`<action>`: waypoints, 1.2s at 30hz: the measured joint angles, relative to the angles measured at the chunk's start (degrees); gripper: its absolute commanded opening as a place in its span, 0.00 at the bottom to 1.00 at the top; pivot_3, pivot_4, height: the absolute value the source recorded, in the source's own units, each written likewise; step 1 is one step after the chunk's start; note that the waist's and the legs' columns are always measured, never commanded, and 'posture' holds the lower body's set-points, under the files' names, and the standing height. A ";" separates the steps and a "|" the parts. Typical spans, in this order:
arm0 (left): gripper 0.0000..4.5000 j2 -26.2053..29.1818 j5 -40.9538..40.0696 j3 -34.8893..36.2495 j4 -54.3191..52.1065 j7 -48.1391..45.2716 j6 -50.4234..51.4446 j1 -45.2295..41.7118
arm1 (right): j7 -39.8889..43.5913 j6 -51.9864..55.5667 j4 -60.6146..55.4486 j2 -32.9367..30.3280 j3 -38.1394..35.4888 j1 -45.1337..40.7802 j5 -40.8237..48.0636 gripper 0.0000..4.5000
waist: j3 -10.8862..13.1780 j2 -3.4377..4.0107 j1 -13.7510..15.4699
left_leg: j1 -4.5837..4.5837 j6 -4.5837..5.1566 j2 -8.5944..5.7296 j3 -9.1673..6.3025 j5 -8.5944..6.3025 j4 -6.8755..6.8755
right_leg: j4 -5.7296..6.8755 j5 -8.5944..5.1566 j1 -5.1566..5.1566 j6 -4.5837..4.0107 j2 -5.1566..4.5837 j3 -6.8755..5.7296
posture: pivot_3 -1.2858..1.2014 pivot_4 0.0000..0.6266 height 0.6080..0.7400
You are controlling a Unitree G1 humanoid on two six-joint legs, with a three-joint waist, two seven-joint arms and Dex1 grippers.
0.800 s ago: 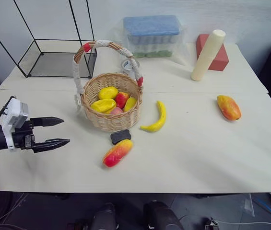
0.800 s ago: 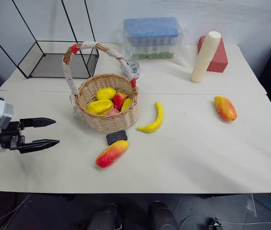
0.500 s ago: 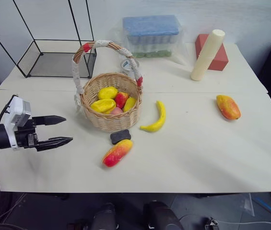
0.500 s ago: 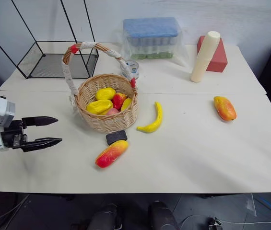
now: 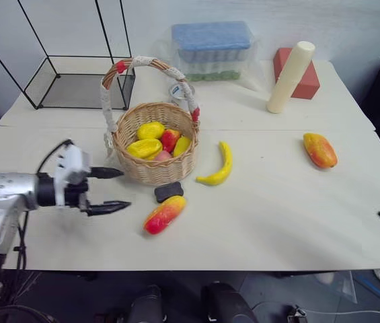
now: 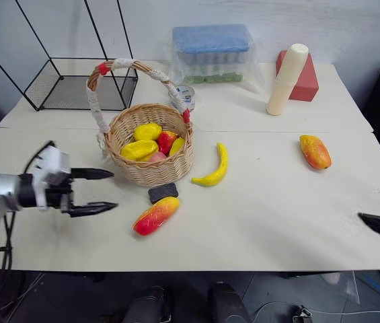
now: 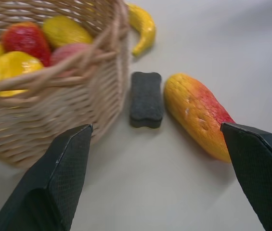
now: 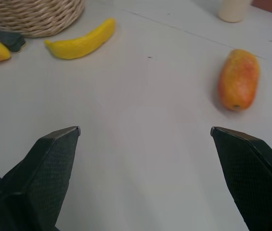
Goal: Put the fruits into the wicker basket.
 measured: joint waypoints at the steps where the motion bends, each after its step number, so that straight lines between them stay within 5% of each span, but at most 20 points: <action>1: 0.99 -0.71 1.40 -1.51 -0.13 0.66 -0.62 0.00 | -0.69 0.27 -2.67 0.18 1.16 -0.69 0.77 1.00 | 0.00 0.01 -0.01 | 0.00 -0.02 0.00 0.00 0.01 0.02 | 0.03 0.00 0.00 0.00 0.01 0.00 | 0.52 0.24 1.00; 5: 0.99 -4.20 4.39 -4.97 -0.41 4.14 -1.27 0.04 | -3.61 2.23 -11.89 0.20 3.40 -3.14 4.69 1.00 | 0.02 0.02 0.24 | -0.04 -0.03 0.01 -0.03 0.02 0.06 | 0.04 0.01 -0.01 0.02 0.01 -0.01 | 0.52 0.24 1.00; 10: 0.66 -6.31 7.45 -6.50 0.15 5.89 -4.08 0.78 | -7.66 4.50 -17.55 0.54 5.56 -5.43 8.63 1.00 | 0.02 0.02 0.58 | -0.05 0.01 -0.01 -0.02 0.01 0.11 | 0.04 0.02 0.00 0.03 -0.03 0.00 | 0.52 0.24 1.00; 17: 0.66 -14.27 11.44 -10.84 0.78 12.21 -4.09 0.01 | -12.08 6.30 -21.83 0.54 8.14 -8.58 13.15 1.00 | 0.02 0.01 1.45 | -0.05 0.05 0.00 -0.04 0.03 0.17 | 0.08 0.03 0.01 0.06 -0.01 -0.01 | 0.52 0.24 1.00; 19: 0.54 -15.50 12.49 -11.38 1.21 14.16 -4.09 -0.10 | -13.24 6.54 -22.57 0.54 8.50 -9.25 14.11 1.00 | 0.01 0.01 1.51 | -0.05 0.05 0.00 -0.04 0.03 0.17 | 0.08 0.04 0.01 0.06 -0.01 -0.01 | 0.52 0.24 1.00; 34: 0.54 -21.63 14.19 -13.85 4.82 17.80 -4.03 -2.82 | -17.70 7.43 -23.37 0.53 12.56 -11.44 16.50 1.00 | 0.01 0.01 1.53 | -0.04 0.03 0.00 -0.04 0.09 0.20 | 0.14 0.04 0.01 0.07 0.00 -0.01 | 0.52 0.24 1.00; 36: 0.41 -21.63 14.26 -14.00 5.10 17.75 -4.02 -3.21 | -18.14 7.43 -23.60 0.53 12.92 -12.01 16.87 1.00 | 0.01 0.01 1.53 | -0.04 0.03 -0.01 -0.03 0.09 0.20 | 0.14 0.04 0.01 0.07 -0.01 -0.01 | 0.52 0.24 1.00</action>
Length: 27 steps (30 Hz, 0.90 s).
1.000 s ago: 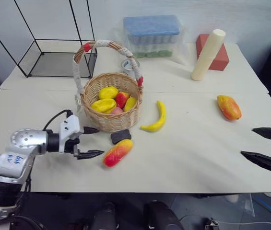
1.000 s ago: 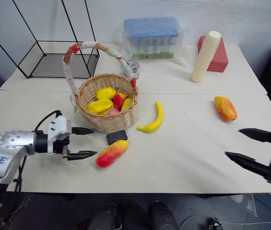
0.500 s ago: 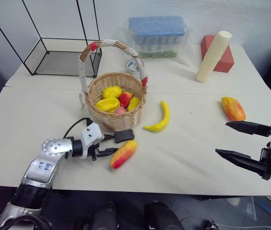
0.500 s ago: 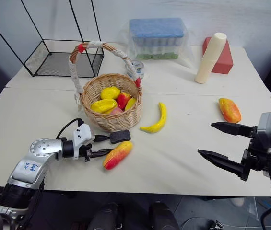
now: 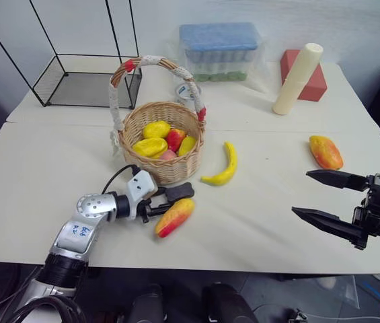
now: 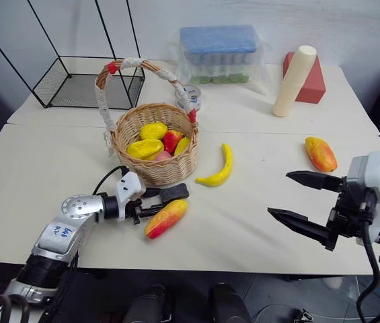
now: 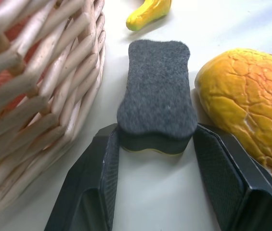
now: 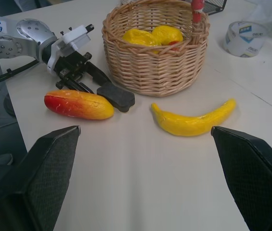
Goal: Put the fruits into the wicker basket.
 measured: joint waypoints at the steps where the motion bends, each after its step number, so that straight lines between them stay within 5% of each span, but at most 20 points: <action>1: 0.35 0.00 0.00 0.00 0.07 -0.01 0.00 -0.06 | -0.17 0.00 -0.14 -0.01 0.23 -0.17 0.13 1.00 | 0.00 0.00 0.00 | 0.00 0.00 0.00 0.00 0.00 0.00 | 0.00 0.00 0.00 0.00 0.00 0.00 | 0.52 0.24 1.00; 4: 0.23 0.01 0.00 0.00 0.09 -0.05 -0.02 -0.07 | -0.77 0.00 -0.23 -0.01 0.80 -0.42 0.66 1.00 | 0.00 0.00 0.00 | 0.00 0.00 0.01 0.00 0.00 0.00 | 0.00 0.00 0.00 0.00 0.00 0.00 | 0.52 0.24 1.00; 11: 0.20 0.93 -0.48 0.79 -0.73 -0.50 -0.25 1.25 | -1.43 0.00 -0.82 -0.03 1.84 -2.38 1.83 1.00 | 0.00 0.00 -0.20 | 0.01 -0.01 0.03 0.00 0.01 -0.01 | 0.00 0.00 0.00 0.00 0.01 0.00 | 0.52 0.24 1.00; 22: 0.20 4.38 -9.81 30.25 -4.19 10.95 8.86 17.82 | -2.60 0.00 -1.08 -0.51 14.34 -14.07 6.48 1.00 | 0.00 -0.03 -1.39 | 0.01 0.22 0.04 -0.09 -0.08 -0.03 | 0.02 0.00 -0.02 0.00 -0.06 -0.08 | 0.52 0.24 1.00; 27: 0.20 4.39 -9.80 36.78 0.34 16.05 9.24 19.67 | -1.19 -0.10 1.33 -0.51 18.02 -16.51 4.85 1.00 | -0.05 -0.12 -1.22 | -0.01 0.25 -0.02 -0.10 -0.10 -0.05 | -0.05 0.00 0.00 0.00 -0.18 -0.12 | 0.52 0.24 1.00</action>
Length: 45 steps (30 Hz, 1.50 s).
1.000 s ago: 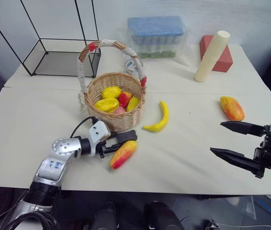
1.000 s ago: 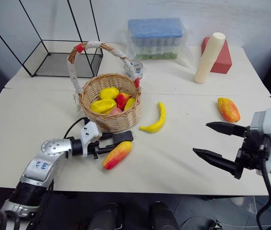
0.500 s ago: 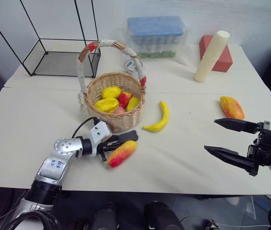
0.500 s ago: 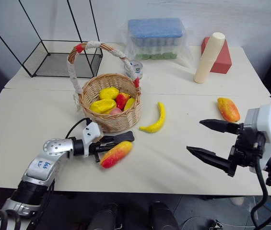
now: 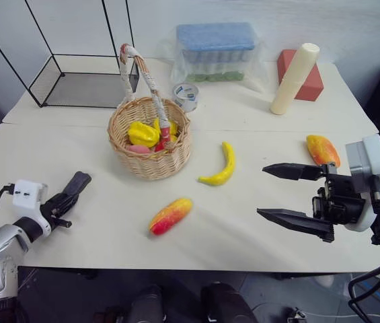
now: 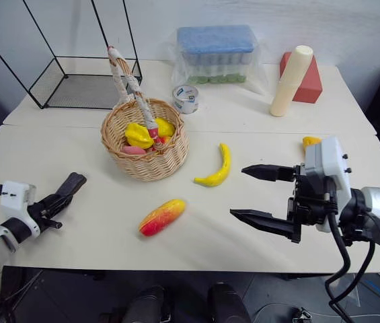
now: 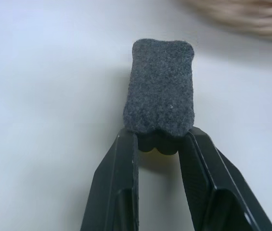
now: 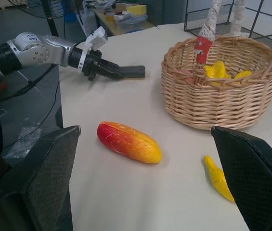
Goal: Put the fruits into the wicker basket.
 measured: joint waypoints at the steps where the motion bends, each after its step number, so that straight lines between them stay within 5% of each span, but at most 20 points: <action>1: 0.20 0.00 0.01 0.25 0.13 0.19 -0.12 0.18 | 0.27 -0.03 0.25 0.00 0.92 -0.90 -0.12 1.00 | 0.00 0.00 -0.06 | 0.01 0.00 0.00 0.01 0.00 0.00 | 0.00 0.00 0.00 0.00 0.00 0.00 | 0.52 0.24 1.00; 3: 0.20 0.00 -0.14 0.40 0.69 0.34 -0.48 0.27 | 0.87 -0.07 0.52 0.00 1.87 -1.73 -0.76 1.00 | -0.01 0.00 -0.15 | 0.03 0.00 0.02 0.00 0.00 -0.02 | 0.01 0.00 -0.01 0.00 0.01 -0.01 | 0.52 0.24 1.00; 15: 0.99 3.06 -1.65 1.06 3.92 -3.82 -3.76 2.13 | 1.66 -0.14 1.78 0.06 3.62 -2.54 -2.97 1.00 | -0.02 0.03 -0.53 | 0.08 -0.02 0.07 0.01 0.01 -0.11 | 0.07 0.00 -0.06 -0.05 0.04 -0.01 | 0.52 0.24 1.00; 23: 0.99 15.95 -12.00 4.04 2.03 -23.61 3.99 5.39 | 2.03 -0.14 1.65 0.05 2.24 0.25 -3.14 1.00 | 0.00 -0.01 -0.54 | 0.00 -0.05 0.04 0.00 -0.01 -0.15 | -0.03 -0.01 -0.11 -0.09 -0.02 -0.05 | 0.52 0.24 1.00; 29: 0.99 25.85 -18.26 -1.72 -14.71 -34.22 10.80 3.77 | 2.27 -0.13 0.55 0.02 -0.77 3.69 -3.24 1.00 | 0.03 0.15 -0.11 | -0.03 0.03 -0.03 0.05 -0.06 -0.16 | -0.11 -0.02 -0.01 -0.10 -0.25 -0.17 | 0.52 0.24 1.00; 38: 0.99 17.94 -19.43 -26.42 -27.91 -19.66 27.40 -15.13 | -0.57 0.05 -3.42 0.12 -3.57 8.14 -1.56 1.00 | 0.07 0.16 -0.34 | -0.12 -0.30 0.10 0.06 0.15 -0.11 | -0.09 -0.01 -0.07 -0.08 0.12 -0.07 | 0.52 0.24 1.00; 45: 0.99 12.85 -13.35 -39.06 -24.39 -11.21 33.83 -23.40 | -2.75 0.17 -5.45 0.11 -6.48 10.49 0.64 1.00 | 0.08 0.13 -0.15 | -0.11 -0.29 0.06 0.06 0.19 -0.03 | -0.08 0.00 -0.03 -0.05 0.15 0.00 | 0.52 0.24 1.00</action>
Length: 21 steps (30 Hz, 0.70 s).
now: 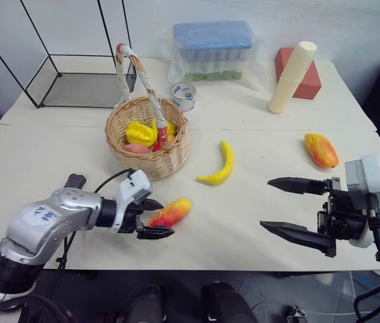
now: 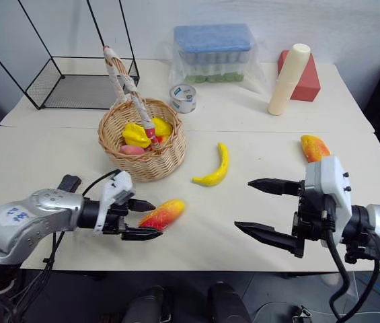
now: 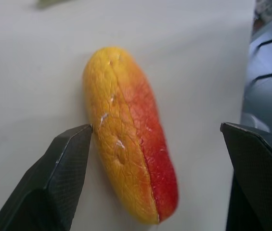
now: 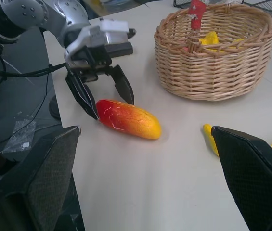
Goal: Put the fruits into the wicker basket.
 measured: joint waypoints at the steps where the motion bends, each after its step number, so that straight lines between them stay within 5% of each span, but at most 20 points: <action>1: 0.99 -0.05 2.64 -2.42 1.52 0.77 -1.14 -0.75 | -0.54 0.04 -0.36 0.00 -0.43 0.35 0.23 1.00 | 0.00 0.00 0.01 | 0.00 0.00 0.00 0.01 0.00 0.00 | 0.00 0.00 0.00 0.00 0.00 0.01 | 0.52 0.24 1.00; 6: 0.87 -1.72 6.68 -4.67 1.93 1.17 -3.98 -1.78 | -2.17 0.07 -1.74 0.00 -1.39 1.77 1.39 1.00 | -0.01 0.00 0.61 | 0.04 -0.01 0.01 0.00 0.02 0.01 | 0.02 0.00 0.04 0.00 -0.01 0.01 | 0.52 0.24 1.00; 14: 0.36 -2.26 7.21 -3.32 3.14 0.26 -3.89 -1.28 | -2.60 -0.19 -1.69 0.00 -1.25 1.70 1.31 1.00 | -0.01 0.00 1.23 | 0.02 -0.01 0.02 0.01 0.03 -0.01 | 0.00 0.00 0.01 0.01 -0.01 0.01 | 0.52 0.24 1.00; 21: 0.35 3.36 0.61 11.82 3.32 -8.75 -7.75 7.01 | -2.23 -0.54 -1.17 -0.02 0.78 -1.86 1.21 1.00 | -0.01 -0.01 0.86 | 0.02 -0.06 0.06 0.00 0.06 -0.03 | 0.03 0.00 -0.04 0.00 -0.01 -0.03 | 0.52 0.24 1.00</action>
